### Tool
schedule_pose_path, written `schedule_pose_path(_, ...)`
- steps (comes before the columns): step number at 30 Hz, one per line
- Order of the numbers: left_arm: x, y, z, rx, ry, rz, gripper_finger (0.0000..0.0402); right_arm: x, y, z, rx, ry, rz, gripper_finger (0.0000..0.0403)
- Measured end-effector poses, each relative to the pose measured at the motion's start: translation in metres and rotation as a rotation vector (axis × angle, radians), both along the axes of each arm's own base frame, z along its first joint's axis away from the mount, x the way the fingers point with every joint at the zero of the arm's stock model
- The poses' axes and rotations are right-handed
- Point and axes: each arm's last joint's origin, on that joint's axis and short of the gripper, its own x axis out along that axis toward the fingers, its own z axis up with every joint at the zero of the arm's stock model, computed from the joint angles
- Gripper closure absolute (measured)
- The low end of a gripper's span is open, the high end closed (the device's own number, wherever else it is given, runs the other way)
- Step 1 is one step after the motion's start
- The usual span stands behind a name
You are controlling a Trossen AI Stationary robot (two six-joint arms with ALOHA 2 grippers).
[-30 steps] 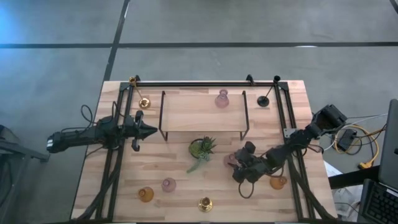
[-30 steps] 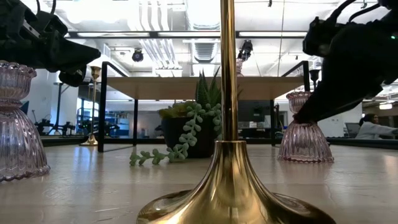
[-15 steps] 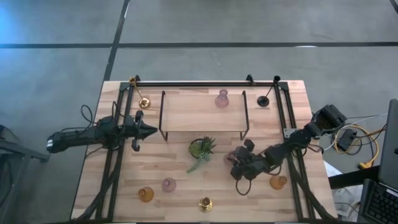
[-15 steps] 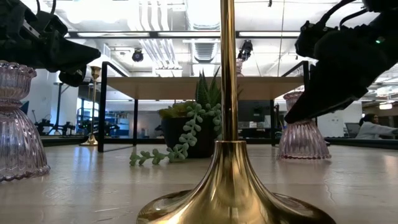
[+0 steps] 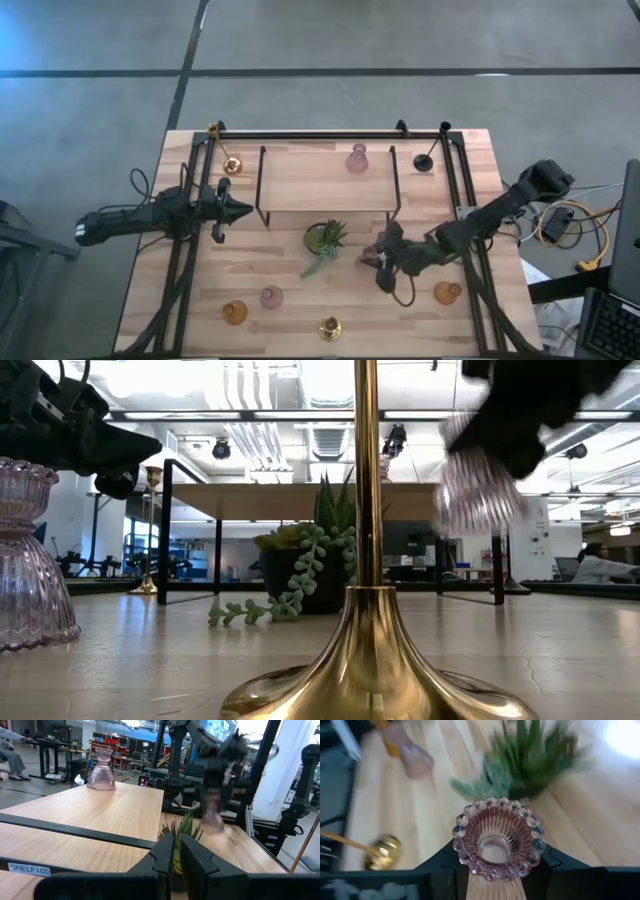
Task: Pick & Place candle stick holders
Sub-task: Put the right purple glass candle holder on the shelf
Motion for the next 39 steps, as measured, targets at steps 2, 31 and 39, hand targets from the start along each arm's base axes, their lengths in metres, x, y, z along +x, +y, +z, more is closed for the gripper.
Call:
schedule_pose_path(2, 0.000, 0.000, 0.000, 0.000, 0.000, 0.000, 0.0367, 0.001, -0.006, 0.023, -0.014, -0.027, -0.002, 0.0283)
schedule_pose_path(31, 0.000, 0.000, 0.000, 0.000, 0.000, 0.001, 0.0367, 0.123, -0.133, 0.079, -0.337, 0.098, -0.230, 0.0283)
schedule_pose_path(39, 0.000, 0.000, 0.000, 0.000, 0.000, 0.000, 0.0367, 0.123, -0.160, 0.073, -0.305, 0.081, -0.284, 0.0283)
